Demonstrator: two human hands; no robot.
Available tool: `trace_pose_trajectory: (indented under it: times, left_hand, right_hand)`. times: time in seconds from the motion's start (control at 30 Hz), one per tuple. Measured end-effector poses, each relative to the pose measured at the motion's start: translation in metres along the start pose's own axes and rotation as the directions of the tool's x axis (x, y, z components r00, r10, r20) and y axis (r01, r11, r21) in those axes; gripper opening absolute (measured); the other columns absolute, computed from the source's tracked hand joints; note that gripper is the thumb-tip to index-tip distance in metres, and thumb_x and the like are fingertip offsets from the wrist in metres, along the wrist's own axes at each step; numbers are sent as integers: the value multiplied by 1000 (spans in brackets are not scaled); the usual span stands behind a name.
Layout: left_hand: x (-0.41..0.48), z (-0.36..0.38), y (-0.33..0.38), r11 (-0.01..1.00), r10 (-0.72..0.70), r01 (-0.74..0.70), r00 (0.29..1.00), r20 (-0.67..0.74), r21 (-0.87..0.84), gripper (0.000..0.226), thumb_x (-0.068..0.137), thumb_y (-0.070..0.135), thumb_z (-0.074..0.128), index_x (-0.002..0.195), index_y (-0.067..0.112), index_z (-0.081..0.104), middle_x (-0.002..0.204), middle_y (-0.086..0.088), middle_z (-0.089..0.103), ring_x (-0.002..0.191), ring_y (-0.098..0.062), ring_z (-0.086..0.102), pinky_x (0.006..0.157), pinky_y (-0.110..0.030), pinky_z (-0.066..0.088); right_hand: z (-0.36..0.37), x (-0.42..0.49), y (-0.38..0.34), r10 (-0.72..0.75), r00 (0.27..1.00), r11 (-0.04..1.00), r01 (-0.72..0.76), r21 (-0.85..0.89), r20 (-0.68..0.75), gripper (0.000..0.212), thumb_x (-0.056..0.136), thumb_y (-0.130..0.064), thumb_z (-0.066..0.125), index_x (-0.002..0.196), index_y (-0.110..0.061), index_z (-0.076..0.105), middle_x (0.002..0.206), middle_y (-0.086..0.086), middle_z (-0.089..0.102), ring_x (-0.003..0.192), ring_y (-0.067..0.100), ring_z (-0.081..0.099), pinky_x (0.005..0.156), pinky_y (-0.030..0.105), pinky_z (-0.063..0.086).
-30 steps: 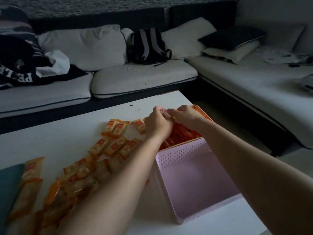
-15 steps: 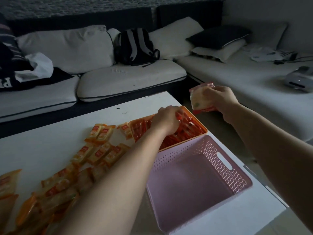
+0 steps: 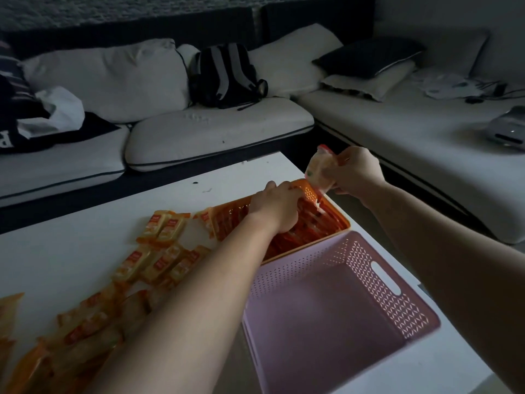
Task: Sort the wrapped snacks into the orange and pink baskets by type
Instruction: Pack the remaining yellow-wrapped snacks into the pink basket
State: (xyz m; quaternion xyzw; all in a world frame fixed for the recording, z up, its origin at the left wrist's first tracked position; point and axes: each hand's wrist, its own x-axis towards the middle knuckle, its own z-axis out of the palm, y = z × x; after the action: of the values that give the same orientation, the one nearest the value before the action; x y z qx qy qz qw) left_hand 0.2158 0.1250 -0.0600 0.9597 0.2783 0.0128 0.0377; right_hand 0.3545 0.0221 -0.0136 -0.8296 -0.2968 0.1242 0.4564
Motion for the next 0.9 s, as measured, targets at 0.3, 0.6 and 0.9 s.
trace_pose_trajectory:
  times: [0.3,0.6,0.9]
  left_hand:
    - [2,1,3,988,-94,79,990,-107,-136,38,96,29,38,109,27,73,109,2,68,99,-25,63,78,-38,52]
    - [6,-8,2,980,-158,141,981,-115,-142,27,98,41,49,95,22,68,88,2,64,77,-21,59,62,-31,39]
    - [6,-5,6,996,25,-4,973,-229,93,24,96,23,58,117,26,70,107,0,66,103,-26,64,82,-37,41]
  right_hand:
    - [16,-9,-11,-156,986,924,165,-345,55,24,93,-34,62,84,-12,63,72,5,68,57,19,66,44,29,51]
    - [23,1,-6,-166,983,886,183,-426,79,17,94,-28,61,94,-11,61,76,4,63,63,20,64,52,32,52]
    - [26,6,-14,-229,942,744,333,-579,248,30,94,-20,64,122,-26,56,82,0,61,64,18,66,53,33,61]
